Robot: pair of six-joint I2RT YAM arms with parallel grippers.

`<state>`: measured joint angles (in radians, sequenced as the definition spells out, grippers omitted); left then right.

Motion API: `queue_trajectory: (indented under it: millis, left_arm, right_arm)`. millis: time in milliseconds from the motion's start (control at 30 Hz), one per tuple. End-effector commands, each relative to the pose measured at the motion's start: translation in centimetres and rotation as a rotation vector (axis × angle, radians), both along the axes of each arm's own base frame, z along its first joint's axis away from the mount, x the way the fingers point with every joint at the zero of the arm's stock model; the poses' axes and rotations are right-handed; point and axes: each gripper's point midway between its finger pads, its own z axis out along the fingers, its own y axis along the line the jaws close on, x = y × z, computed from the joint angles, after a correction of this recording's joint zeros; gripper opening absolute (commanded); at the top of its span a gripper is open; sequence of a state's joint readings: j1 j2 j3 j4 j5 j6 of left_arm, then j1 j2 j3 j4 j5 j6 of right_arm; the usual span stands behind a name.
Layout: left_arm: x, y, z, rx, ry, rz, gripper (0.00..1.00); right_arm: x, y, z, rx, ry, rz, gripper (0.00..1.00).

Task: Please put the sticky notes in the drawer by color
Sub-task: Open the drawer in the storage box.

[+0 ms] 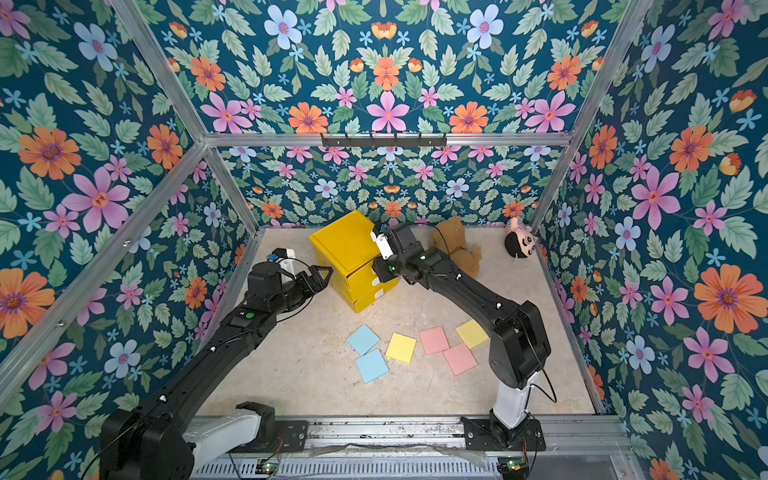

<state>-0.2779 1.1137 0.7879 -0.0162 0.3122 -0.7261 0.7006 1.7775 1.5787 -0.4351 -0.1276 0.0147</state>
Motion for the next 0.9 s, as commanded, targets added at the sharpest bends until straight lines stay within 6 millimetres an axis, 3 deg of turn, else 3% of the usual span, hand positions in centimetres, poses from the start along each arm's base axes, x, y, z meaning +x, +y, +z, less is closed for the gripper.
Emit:
queue_trajectory:
  millis: [0,400,467,533,700,867]
  left_arm:
    - [0.3,0.1,0.7,0.008,-0.035,0.001,0.93]
    - [0.5,0.0,1.3,0.017,-0.044,-0.001,0.93]
    - [0.6,0.0,1.3,0.018,-0.042,0.0,0.93]
    - [0.7,-0.1,1.2,0.016,-0.042,-0.003,0.93]
    - [1.0,-0.3,1.3,0.008,-0.04,-0.007,0.94]
    - [1.1,-0.2,1.6,0.013,-0.049,-0.004,0.98]
  right_arm:
    - [-1.0,-0.2,0.1,0.004,0.002,0.009,0.33]
    - [-4.9,-2.9,0.0,0.025,0.009,-0.017,0.32]
    - [-5.1,-2.9,0.1,0.021,-0.001,-0.023,0.39]
    - [-5.1,-2.7,0.4,0.023,-0.004,-0.025,0.51]
    - [-4.8,-2.6,1.7,0.045,-0.026,-0.056,0.67]
    - [-4.7,-2.6,1.0,0.036,-0.018,-0.07,0.67]
